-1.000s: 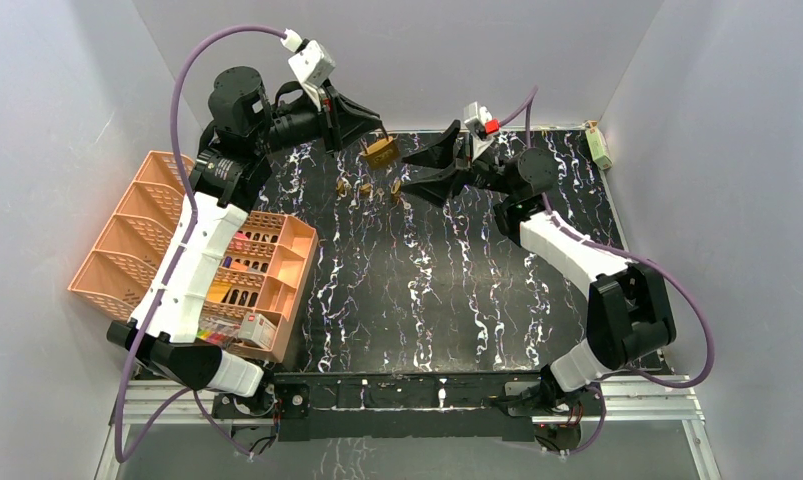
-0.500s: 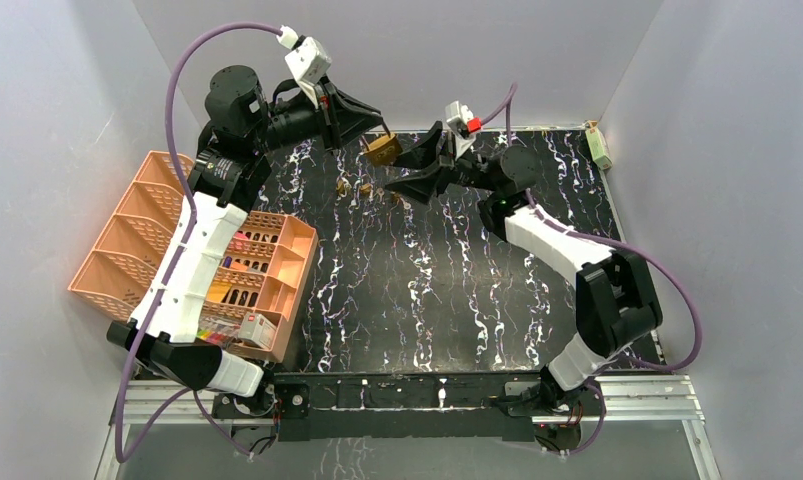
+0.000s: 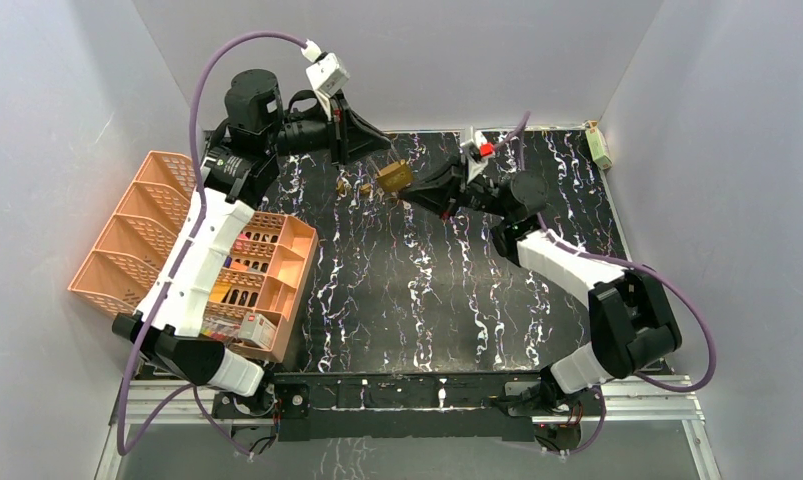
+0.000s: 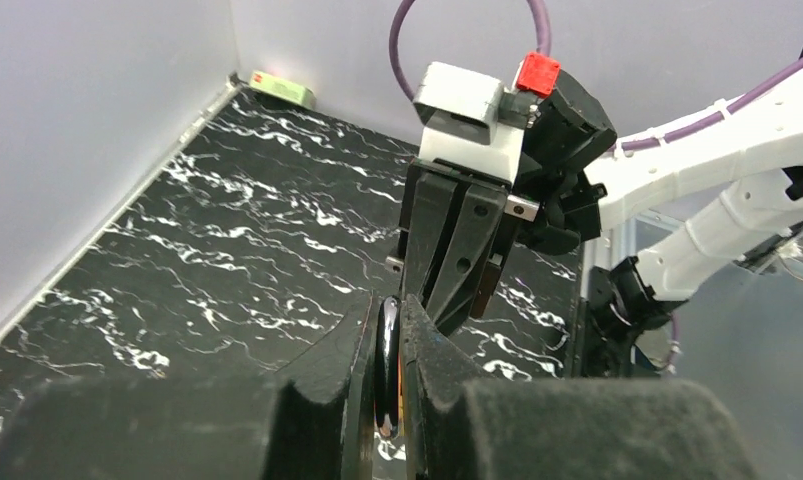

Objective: Lock with the key
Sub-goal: Lock the lock.

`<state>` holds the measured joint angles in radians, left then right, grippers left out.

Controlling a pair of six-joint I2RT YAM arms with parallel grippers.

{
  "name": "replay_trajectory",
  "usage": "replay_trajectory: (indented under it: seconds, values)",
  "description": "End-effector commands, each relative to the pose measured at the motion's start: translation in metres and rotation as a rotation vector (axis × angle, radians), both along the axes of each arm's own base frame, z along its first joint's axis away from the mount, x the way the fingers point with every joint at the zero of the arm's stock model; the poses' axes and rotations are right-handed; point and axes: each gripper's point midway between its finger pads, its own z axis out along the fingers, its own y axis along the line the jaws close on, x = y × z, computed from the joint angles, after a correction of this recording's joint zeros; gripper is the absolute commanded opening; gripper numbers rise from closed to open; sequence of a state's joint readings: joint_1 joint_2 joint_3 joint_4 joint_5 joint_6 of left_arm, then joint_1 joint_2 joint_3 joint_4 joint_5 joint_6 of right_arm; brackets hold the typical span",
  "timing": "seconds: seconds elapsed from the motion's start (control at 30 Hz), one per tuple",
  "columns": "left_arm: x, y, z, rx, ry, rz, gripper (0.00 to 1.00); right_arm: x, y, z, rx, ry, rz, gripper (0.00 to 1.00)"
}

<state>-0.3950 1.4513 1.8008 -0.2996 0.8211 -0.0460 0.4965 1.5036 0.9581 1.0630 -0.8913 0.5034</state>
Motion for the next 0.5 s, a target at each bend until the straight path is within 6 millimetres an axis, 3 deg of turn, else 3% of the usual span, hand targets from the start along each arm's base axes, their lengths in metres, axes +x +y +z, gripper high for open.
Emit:
replay_trajectory:
  seconds: [0.0,0.23,0.37,0.47]
  values:
    - [-0.014,0.022,0.1,-0.142,-0.332,0.054,0.0,-0.012,-0.014,-0.062,-0.092,0.08,0.01,0.0]
    - [-0.015,0.022,0.104,-0.17,-0.34,0.054,0.0,-0.027,-0.016,-0.093,-0.075,0.166,0.064,0.0]
    - [-0.014,0.023,0.105,-0.17,-0.342,0.058,0.0,-0.026,-0.016,-0.098,-0.077,0.169,0.062,0.0]
    - [-0.005,0.023,0.093,-0.146,-0.318,0.083,0.0,-0.016,-0.019,-0.104,-0.102,0.21,0.009,0.0]
